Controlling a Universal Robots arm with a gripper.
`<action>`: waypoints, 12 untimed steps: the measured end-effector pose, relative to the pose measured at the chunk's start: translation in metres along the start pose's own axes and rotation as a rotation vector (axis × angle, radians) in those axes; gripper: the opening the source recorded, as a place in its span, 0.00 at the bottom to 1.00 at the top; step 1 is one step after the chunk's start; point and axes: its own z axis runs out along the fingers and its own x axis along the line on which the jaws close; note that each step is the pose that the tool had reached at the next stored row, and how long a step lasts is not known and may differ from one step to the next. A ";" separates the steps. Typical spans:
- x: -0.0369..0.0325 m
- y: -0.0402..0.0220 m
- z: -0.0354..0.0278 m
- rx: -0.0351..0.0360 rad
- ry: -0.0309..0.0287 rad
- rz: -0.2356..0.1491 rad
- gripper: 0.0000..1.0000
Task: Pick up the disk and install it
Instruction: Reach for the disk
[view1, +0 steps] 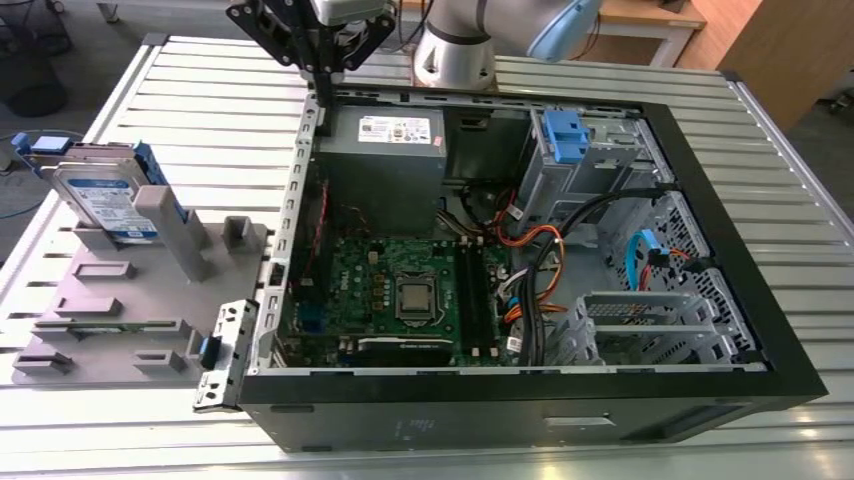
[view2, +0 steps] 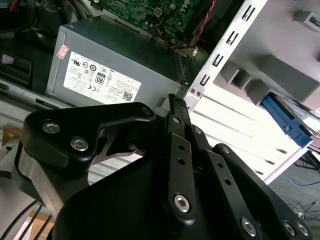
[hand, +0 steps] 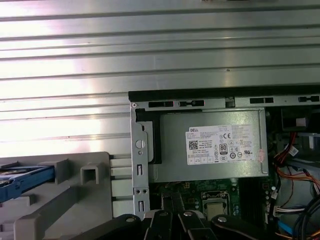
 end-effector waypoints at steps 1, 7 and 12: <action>0.0005 -0.0001 0.0000 -0.0001 -0.0001 0.000 0.11; 0.0055 -0.0004 0.0000 0.0000 0.0000 0.000 0.11; 0.0145 -0.0011 0.0003 0.0000 -0.0002 0.000 0.11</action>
